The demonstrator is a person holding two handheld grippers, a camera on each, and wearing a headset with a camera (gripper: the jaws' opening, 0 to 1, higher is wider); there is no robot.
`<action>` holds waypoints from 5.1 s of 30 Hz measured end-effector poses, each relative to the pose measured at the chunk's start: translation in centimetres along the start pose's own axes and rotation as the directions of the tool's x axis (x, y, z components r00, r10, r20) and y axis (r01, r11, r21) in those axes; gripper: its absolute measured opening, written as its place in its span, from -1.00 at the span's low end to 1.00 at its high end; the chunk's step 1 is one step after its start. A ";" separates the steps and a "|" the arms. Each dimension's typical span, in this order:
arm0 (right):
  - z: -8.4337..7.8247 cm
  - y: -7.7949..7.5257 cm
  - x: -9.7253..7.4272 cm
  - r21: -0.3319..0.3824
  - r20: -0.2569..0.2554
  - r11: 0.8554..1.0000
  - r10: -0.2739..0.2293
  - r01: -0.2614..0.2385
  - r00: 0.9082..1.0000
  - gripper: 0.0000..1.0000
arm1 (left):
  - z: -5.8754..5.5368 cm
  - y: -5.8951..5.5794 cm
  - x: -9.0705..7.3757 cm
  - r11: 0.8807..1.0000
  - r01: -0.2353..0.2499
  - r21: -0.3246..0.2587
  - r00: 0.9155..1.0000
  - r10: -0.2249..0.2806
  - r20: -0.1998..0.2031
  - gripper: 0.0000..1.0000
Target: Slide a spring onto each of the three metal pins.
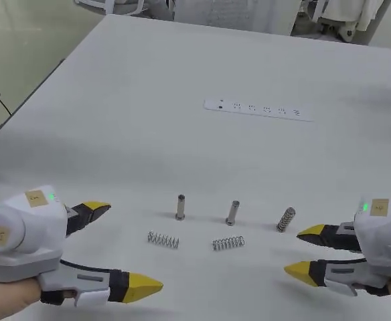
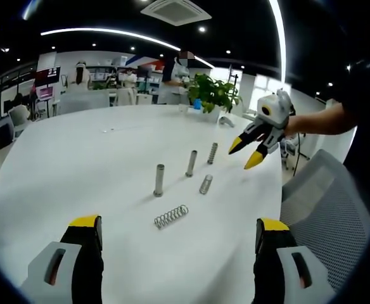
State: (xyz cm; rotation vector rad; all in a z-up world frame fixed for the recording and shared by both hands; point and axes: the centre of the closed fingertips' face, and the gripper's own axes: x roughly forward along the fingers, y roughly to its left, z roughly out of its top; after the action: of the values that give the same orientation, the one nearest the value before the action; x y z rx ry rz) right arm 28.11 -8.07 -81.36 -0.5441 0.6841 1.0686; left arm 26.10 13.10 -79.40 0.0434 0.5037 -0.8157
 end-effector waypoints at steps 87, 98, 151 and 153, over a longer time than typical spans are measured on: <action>4.6 2.0 6.6 -0.326 -0.184 0.925 0.138 -0.193 0.973 -0.84 | -0.2 -1.7 -0.2 0.999 0.049 0.022 0.999 -0.048 -0.009 0.88; 5.2 2.1 4.8 -0.320 -0.162 0.931 0.129 -0.176 0.978 -0.84 | 0.4 -3.5 1.1 0.993 0.106 0.046 0.994 -0.106 -0.016 0.85; 5.9 5.0 2.0 -0.343 -0.125 0.916 0.172 -0.205 0.977 -0.84 | 4.4 -9.7 9.5 0.916 0.360 0.175 0.931 -0.365 -0.003 -0.58; 5.9 5.0 2.0 -0.345 -0.126 0.915 0.173 -0.207 0.977 -0.84 | 4.3 -9.8 9.5 0.915 0.363 0.176 0.930 -0.368 -0.004 -0.62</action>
State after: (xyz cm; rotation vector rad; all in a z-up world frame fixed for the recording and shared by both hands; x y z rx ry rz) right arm 25.51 -0.80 -79.22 -0.8588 0.6357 1.3706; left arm 26.42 -1.19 -78.31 0.1006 0.4163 -1.2262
